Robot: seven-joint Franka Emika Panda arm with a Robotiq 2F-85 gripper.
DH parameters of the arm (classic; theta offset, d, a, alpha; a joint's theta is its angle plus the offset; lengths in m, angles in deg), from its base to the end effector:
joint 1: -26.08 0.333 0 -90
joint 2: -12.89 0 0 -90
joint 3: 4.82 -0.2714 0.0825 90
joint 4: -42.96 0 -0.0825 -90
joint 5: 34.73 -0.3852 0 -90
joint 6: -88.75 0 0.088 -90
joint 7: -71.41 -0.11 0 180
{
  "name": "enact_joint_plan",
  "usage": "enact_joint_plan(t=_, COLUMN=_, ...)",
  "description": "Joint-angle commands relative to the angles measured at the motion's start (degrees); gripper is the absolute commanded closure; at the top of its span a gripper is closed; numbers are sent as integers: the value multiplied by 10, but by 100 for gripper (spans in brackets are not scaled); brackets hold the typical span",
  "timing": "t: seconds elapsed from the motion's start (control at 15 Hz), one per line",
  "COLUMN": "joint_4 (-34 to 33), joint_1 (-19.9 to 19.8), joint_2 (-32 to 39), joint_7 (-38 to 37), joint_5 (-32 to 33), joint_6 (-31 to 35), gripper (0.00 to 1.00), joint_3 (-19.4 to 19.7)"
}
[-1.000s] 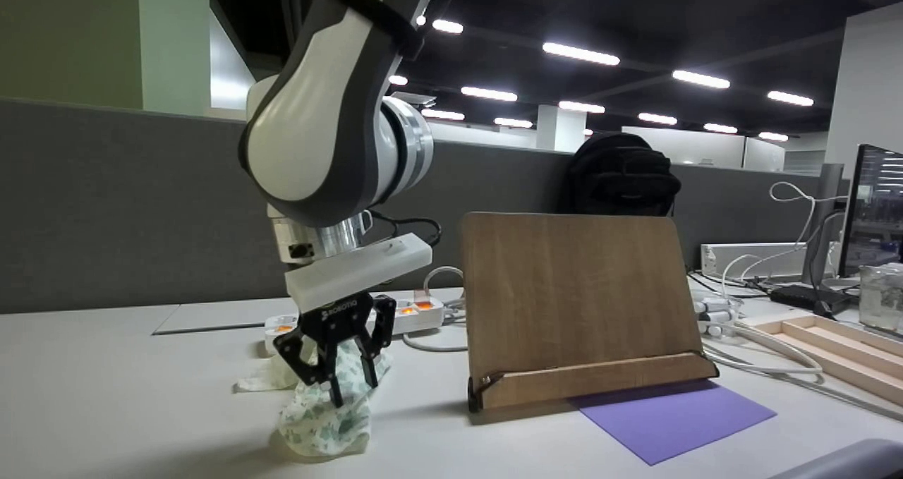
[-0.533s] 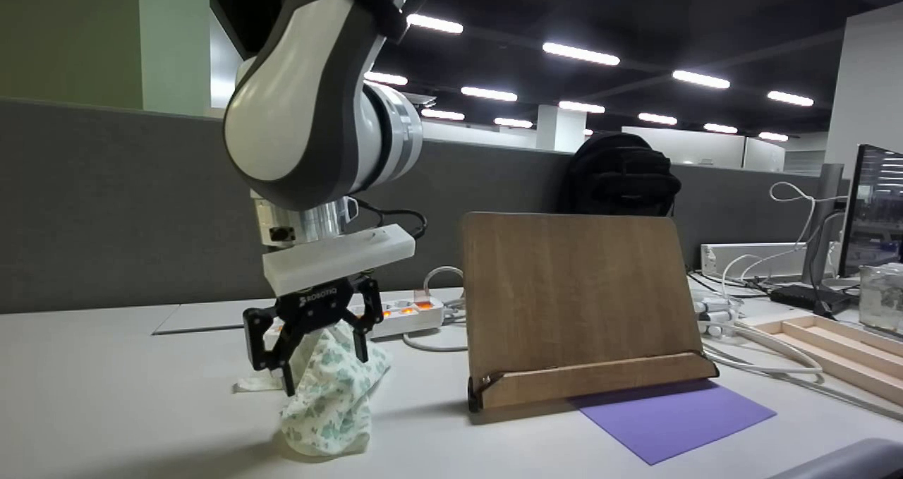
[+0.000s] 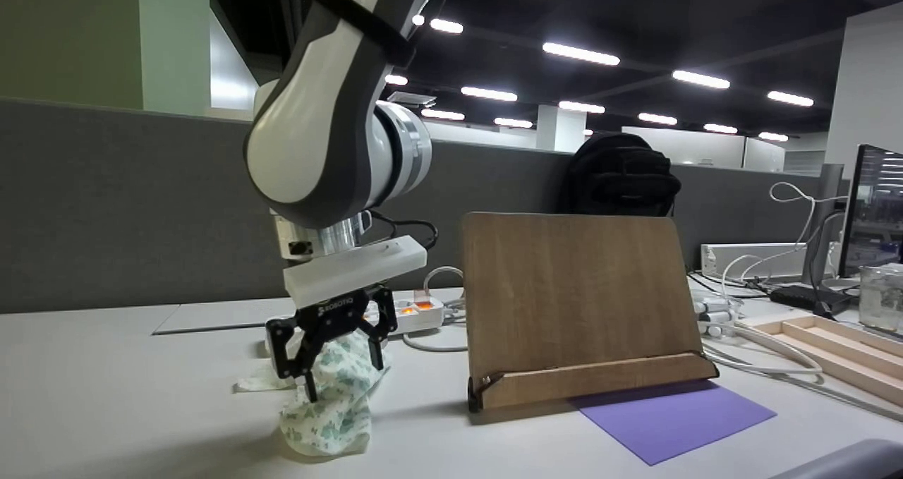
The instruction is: Hang the piece of cloth on the wooden board
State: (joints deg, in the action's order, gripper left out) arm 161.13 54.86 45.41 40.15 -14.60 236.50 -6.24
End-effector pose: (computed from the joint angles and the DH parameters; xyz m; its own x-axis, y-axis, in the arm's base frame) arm 0.4786 0.2858 0.1073 0.9603 0.2784 0.0189 0.2712 -0.9472 0.1710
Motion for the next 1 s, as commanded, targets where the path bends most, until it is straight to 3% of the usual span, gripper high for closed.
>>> enact_joint_plan(t=0.0, joint_4=-12, joint_1=5, joint_2=10, joint_7=-2, joint_5=-8, joint_6=2, gripper=40, joint_3=8)
enact_joint_plan(t=0.53, joint_4=10, joint_1=-1, joint_2=-14, joint_7=8, joint_5=-24, joint_6=-1, gripper=97, joint_3=5)
enact_joint_plan(t=0.93, joint_4=28, joint_1=0, joint_2=-89, joint_7=5, joint_5=-23, joint_6=-51, gripper=99, joint_3=6)
